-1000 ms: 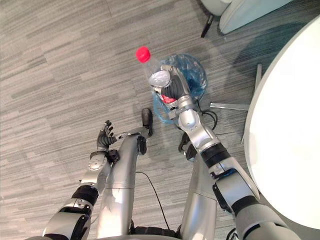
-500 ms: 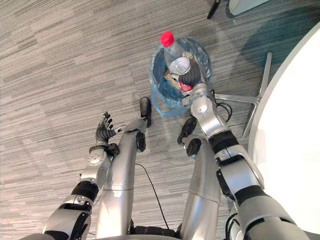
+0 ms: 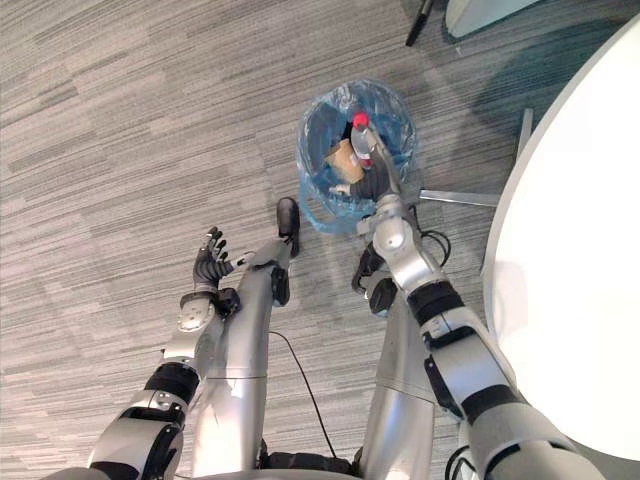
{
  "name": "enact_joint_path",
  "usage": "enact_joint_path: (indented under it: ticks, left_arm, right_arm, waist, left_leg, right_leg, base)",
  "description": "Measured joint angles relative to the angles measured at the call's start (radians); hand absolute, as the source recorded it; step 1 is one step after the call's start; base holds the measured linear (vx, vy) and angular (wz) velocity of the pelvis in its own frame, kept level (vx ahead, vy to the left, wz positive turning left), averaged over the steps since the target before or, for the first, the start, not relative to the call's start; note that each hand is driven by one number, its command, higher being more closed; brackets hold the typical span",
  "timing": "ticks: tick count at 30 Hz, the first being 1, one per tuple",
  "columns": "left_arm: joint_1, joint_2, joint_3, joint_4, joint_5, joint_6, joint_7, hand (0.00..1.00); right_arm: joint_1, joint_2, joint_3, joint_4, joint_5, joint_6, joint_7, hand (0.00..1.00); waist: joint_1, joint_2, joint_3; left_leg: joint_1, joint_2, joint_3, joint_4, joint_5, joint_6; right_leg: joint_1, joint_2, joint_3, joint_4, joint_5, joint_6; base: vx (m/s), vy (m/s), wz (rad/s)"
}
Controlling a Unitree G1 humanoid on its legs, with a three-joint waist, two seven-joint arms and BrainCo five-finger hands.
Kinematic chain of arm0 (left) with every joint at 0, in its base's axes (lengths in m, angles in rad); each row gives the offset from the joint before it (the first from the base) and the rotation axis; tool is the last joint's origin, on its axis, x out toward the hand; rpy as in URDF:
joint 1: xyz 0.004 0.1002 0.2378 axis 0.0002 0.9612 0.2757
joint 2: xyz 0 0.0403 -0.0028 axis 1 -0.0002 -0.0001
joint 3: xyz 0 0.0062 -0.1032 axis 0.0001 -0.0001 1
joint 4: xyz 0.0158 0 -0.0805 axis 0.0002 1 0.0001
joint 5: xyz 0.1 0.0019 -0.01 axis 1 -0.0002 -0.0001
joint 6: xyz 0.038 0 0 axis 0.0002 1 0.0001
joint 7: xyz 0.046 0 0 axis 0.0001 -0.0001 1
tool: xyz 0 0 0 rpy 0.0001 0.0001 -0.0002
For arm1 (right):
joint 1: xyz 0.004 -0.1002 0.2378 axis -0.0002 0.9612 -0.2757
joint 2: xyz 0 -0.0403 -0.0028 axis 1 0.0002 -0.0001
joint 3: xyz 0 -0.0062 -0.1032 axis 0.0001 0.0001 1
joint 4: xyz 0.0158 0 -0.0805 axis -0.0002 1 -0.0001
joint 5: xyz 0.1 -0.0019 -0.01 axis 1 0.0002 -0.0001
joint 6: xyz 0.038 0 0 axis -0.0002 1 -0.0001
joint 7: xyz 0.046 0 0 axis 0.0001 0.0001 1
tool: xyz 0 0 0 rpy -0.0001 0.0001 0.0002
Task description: Gather rubbish on tea table into small bin, then transfer packed bag to large trash can.
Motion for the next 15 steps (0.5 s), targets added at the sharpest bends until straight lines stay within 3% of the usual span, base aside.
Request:
enact_joint_path:
  ticks: [5,9,15]
  left_arm:
    - [0.003,-0.001,0.001,0.000,0.001,0.002,0.000,0.00]
    - [0.004,0.001,0.002,0.001,0.002,0.002,-0.001,0.00]
    - [0.010,-0.003,-0.008,0.001,0.021,0.006,-0.004,0.00]
  right_arm:
    - [0.055,0.010,0.029,-0.119,-0.068,-0.005,0.000,0.00]
    - [0.076,0.008,0.085,-0.162,-0.171,-0.019,0.006,0.00]
    - [0.121,0.009,0.195,-0.160,-0.343,-0.019,0.046,0.00]
  waist:
    - [-0.001,-0.008,-0.003]
    - [-0.021,-0.014,-0.005]
    - [-0.022,-0.053,-0.025]
  left_leg:
    - [0.023,0.012,0.012,-0.013,0.005,0.000]
    - [0.039,0.013,0.009,-0.033,0.017,-0.005]
    - [0.071,0.021,0.030,-0.061,0.015,-0.008]
  right_leg:
    - [0.018,0.009,-0.001,-0.012,0.007,-0.011]
    - [0.034,0.013,-0.010,-0.027,0.011,-0.017]
    - [0.056,0.016,-0.005,-0.051,0.014,-0.019]
  base:
    - [-0.06,-0.027,-0.05]
    - [-0.05,-0.023,0.01]
    - [-0.03,-0.020,-0.04]
